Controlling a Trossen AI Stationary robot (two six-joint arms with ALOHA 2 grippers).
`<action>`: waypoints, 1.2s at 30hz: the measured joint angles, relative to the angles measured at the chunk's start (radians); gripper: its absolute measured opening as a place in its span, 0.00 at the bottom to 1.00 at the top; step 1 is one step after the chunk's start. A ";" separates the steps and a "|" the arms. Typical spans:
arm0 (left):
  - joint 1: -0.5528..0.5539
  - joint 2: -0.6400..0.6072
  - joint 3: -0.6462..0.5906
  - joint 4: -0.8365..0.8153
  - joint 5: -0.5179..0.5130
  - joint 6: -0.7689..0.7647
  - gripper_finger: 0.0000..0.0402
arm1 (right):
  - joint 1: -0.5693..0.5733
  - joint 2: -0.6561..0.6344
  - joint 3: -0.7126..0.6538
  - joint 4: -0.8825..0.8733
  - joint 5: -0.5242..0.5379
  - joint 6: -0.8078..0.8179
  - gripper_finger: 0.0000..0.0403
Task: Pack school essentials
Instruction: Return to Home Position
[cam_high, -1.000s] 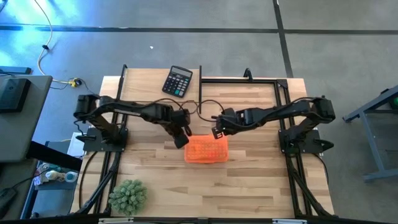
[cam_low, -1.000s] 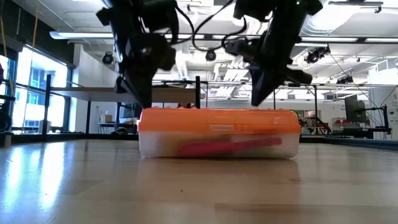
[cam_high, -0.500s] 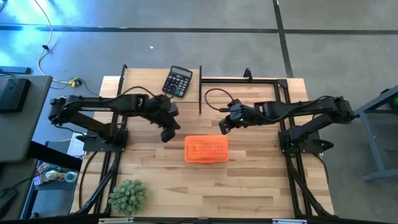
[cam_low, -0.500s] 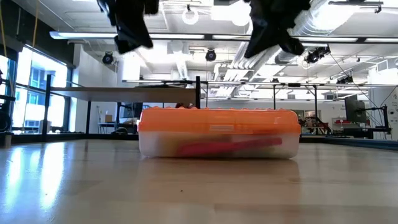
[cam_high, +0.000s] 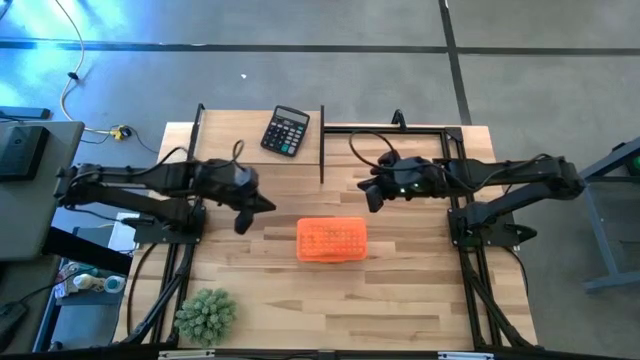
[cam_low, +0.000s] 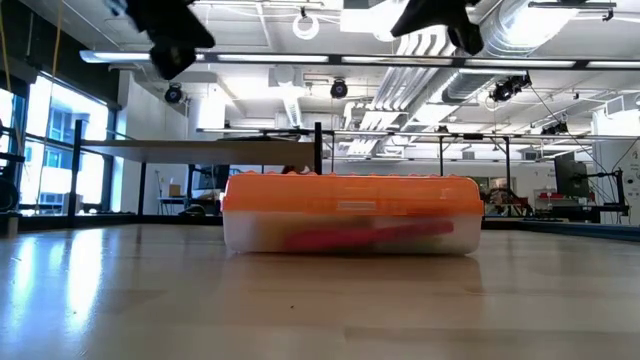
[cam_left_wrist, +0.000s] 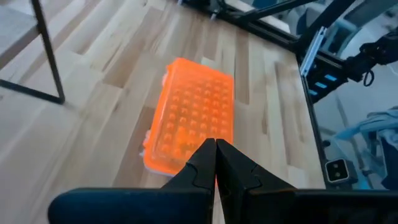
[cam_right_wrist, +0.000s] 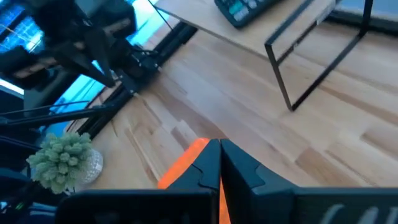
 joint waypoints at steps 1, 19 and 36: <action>-0.003 -0.034 -0.039 0.018 0.001 0.000 0.00 | 0.005 -0.003 0.000 0.005 0.013 -0.011 0.00; -0.092 -0.639 -0.458 0.223 -0.082 -0.037 0.00 | 0.015 -0.072 0.000 0.065 0.079 -0.069 0.00; -0.102 -0.879 -0.696 0.438 -0.145 -0.103 0.00 | -0.052 -0.332 0.000 0.017 0.081 -0.263 0.00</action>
